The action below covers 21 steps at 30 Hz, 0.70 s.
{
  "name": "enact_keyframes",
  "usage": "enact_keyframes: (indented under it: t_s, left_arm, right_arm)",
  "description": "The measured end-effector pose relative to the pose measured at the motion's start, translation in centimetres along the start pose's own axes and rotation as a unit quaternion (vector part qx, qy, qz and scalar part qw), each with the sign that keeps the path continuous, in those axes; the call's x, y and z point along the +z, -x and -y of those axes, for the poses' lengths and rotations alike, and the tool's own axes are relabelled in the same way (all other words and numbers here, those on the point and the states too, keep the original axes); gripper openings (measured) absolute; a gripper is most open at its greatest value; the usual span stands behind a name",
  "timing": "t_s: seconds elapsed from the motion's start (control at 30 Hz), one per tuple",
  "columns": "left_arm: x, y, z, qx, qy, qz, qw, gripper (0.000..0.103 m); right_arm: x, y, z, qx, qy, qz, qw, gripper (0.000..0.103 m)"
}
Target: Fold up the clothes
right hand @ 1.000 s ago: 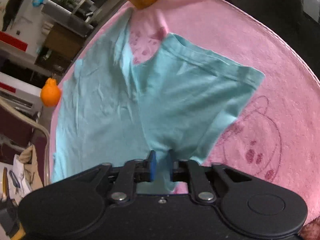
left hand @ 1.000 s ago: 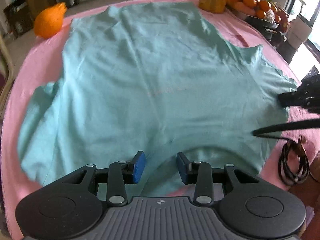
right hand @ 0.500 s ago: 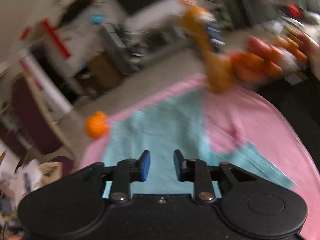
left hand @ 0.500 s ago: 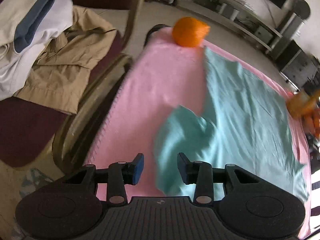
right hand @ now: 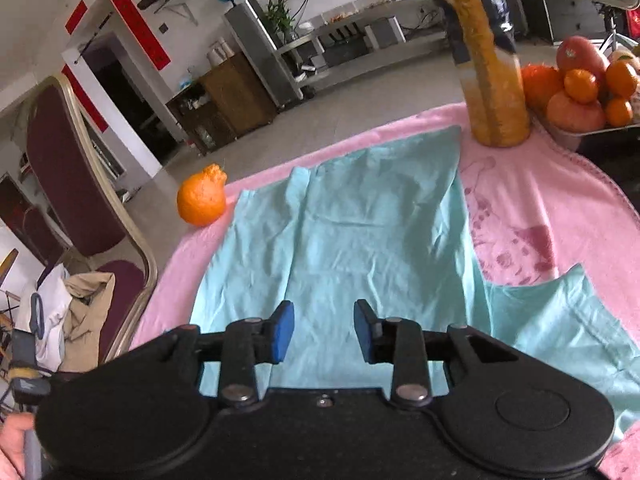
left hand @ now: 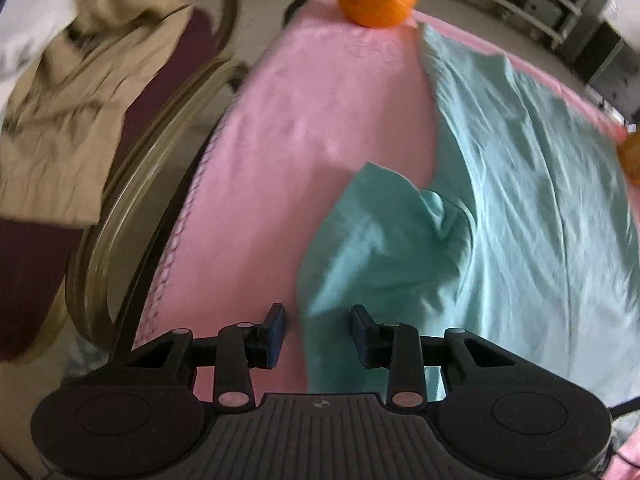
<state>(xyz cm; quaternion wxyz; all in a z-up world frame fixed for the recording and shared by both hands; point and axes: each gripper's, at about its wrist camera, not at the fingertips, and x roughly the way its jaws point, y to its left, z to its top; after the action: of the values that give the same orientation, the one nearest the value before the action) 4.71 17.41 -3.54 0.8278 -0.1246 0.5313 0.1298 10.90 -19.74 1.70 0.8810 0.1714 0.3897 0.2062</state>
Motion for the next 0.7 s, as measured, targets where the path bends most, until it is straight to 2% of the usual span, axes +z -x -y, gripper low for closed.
enact_keyframes:
  t_s: [0.1, 0.2, 0.3, 0.37, 0.43, 0.47, 0.53, 0.57, 0.63, 0.7]
  left_arm:
    - [-0.2, 0.4, -0.3, -0.005, 0.013, 0.022, 0.9997, 0.004]
    - [-0.4, 2.1, -0.5, 0.036, 0.012, 0.079, 0.9962, 0.003]
    - [-1.3, 3.7, 0.5, 0.128, -0.041, 0.138, 0.9812, 0.003]
    - [-1.7, 3.3, 1.3, 0.161, -0.067, 0.134, 0.9754, 0.005]
    - [-1.6, 1.7, 2.1, 0.198, -0.100, 0.105, 0.9695, 0.018]
    - [-1.6, 1.1, 2.0, 0.204, -0.103, 0.093, 0.9691, 0.018]
    - [-1.2, 2.2, 0.5, 0.176, -0.068, 0.090, 0.9778, 0.025]
    - [-1.0, 2.9, -0.8, 0.153, -0.038, 0.097, 0.9827, 0.035]
    - [-0.6, 4.4, -3.3, 0.106, 0.023, 0.111, 0.9878, 0.032]
    - [-0.8, 4.9, -4.6, 0.075, 0.052, 0.109, 0.9899, 0.030]
  right_arm:
    - [-0.4, -0.2, 0.2, -0.003, -0.005, -0.010, 1.000, 0.032]
    - [-0.5, -0.6, 0.2, -0.012, -0.005, -0.014, 1.000, 0.032]
    - [-0.5, -0.7, 0.6, -0.016, -0.013, -0.017, 1.000, 0.032]
    - [-0.5, -1.0, 0.8, -0.019, -0.016, -0.023, 0.999, 0.032]
    - [-0.7, -1.4, 0.8, -0.026, -0.015, -0.033, 0.999, 0.033]
    - [-0.8, -1.7, 0.9, -0.030, -0.014, -0.039, 0.999, 0.033]
    - [-0.9, -1.9, 0.9, -0.036, -0.012, -0.044, 0.998, 0.033]
    - [-0.9, -1.9, 1.0, -0.039, -0.011, -0.045, 0.998, 0.033]
    - [-0.9, -1.7, 1.1, -0.044, -0.011, -0.045, 0.998, 0.036]
    - [-0.8, -1.5, 1.4, -0.044, -0.013, -0.042, 0.998, 0.037]
